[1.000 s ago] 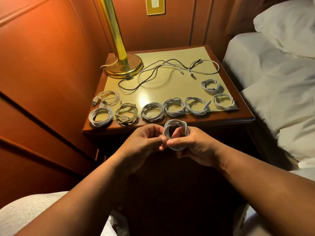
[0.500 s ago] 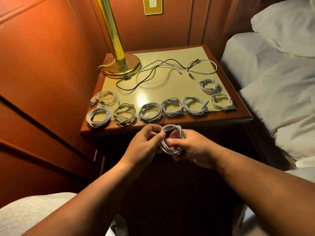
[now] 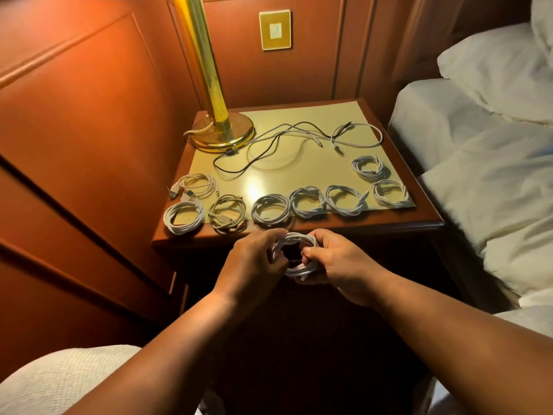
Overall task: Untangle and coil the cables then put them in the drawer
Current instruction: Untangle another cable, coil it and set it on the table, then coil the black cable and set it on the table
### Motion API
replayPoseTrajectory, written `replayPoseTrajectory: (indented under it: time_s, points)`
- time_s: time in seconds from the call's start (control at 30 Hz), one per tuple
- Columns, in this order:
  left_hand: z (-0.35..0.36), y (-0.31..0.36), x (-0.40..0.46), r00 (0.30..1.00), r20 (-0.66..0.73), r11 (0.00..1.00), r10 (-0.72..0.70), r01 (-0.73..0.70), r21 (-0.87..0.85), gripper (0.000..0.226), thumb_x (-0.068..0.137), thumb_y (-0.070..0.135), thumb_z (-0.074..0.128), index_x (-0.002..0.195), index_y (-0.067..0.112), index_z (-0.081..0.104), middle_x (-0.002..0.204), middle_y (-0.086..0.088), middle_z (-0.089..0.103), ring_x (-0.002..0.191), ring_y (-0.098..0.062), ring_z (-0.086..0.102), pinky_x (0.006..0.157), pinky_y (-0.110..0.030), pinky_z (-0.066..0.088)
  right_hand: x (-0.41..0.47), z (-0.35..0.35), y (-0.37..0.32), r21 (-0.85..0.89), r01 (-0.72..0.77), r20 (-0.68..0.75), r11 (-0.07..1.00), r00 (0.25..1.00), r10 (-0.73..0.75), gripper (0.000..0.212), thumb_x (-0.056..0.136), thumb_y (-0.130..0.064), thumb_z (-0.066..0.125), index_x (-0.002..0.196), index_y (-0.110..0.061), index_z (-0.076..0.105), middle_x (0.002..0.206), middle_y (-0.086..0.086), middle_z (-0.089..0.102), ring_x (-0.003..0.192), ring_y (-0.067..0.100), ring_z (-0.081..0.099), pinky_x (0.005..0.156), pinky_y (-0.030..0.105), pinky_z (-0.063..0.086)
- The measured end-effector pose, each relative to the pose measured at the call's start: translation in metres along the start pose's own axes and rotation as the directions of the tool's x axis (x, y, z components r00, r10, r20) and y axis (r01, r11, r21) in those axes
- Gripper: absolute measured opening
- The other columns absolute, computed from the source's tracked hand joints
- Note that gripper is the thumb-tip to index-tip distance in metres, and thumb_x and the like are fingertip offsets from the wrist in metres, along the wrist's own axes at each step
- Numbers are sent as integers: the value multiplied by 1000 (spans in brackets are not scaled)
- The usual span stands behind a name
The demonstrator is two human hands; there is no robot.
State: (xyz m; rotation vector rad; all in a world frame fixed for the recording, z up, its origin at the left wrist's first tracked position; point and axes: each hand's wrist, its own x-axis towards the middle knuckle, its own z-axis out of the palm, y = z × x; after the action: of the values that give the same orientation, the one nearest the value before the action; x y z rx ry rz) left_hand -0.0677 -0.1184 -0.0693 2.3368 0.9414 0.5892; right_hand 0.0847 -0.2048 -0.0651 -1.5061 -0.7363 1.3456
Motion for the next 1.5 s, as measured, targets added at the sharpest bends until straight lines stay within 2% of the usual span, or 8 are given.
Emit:
replayPoseTrajectory:
  time_s: [0.2,0.53,0.67,0.9,1.13,1.3,1.4,1.5]
  points:
    - [-11,11,5,980,117,933,-163,191,-304,25,93,18,64,98,41,61,80,5,62,75,-12,62,74,-29,54,-12,-7,-21,-29,58,-15,998,998,-58,12,97,-2,54,104,-5,63,94,17,67,88,27,71,86,40,58]
    - [-67,9,74,985,-8,961,-173,167,-220,32,94,15,63,126,20,62,101,-1,64,77,-15,65,57,-23,51,-1,-15,-88,-452,196,-82,870,962,-259,21,95,-26,62,109,-11,65,100,9,69,90,23,68,83,39,57]
    - [-79,-13,115,951,-18,926,-309,296,-235,24,91,11,66,115,17,63,102,-7,68,87,-22,68,76,-39,60,15,-24,-100,-615,200,-103,762,938,-330,18,95,-30,61,104,-14,65,100,4,68,94,19,64,78,33,52]
    - [-68,-45,168,930,-1,928,-368,367,67,16,90,10,65,103,19,65,102,-6,66,88,-23,66,76,-38,60,58,-35,-105,-770,88,-96,632,963,-252,21,94,-32,62,111,-19,62,109,1,64,99,18,60,84,33,51]
    - [-57,-61,192,948,100,870,-303,233,434,27,87,23,71,114,23,65,112,-3,62,95,-23,59,77,-34,55,103,-38,-105,-872,27,-88,489,973,-212,38,95,-38,59,128,-19,56,134,5,57,117,23,55,93,34,47]
    - [-69,-73,209,972,80,849,-220,150,507,20,88,22,64,106,29,67,111,0,66,97,-22,61,83,-38,56,130,-42,-106,-912,0,-81,409,980,-181,45,98,-41,52,138,-22,50,143,6,52,126,25,51,99,34,42]
    - [-79,-84,217,929,259,799,-265,62,598,31,84,23,71,113,33,64,114,3,61,102,-22,59,83,-36,55,139,-44,-103,-958,-23,-71,286,985,-158,46,99,-44,48,140,-24,49,144,5,52,127,26,50,100,34,42]
    - [-86,-95,219,900,338,769,-276,-4,639,19,85,24,72,97,36,62,106,4,63,92,-18,59,77,-33,56,143,-46,-101,-977,-18,-55,214,984,-167,41,99,-42,45,133,-24,58,135,4,59,119,25,54,93,33,44]
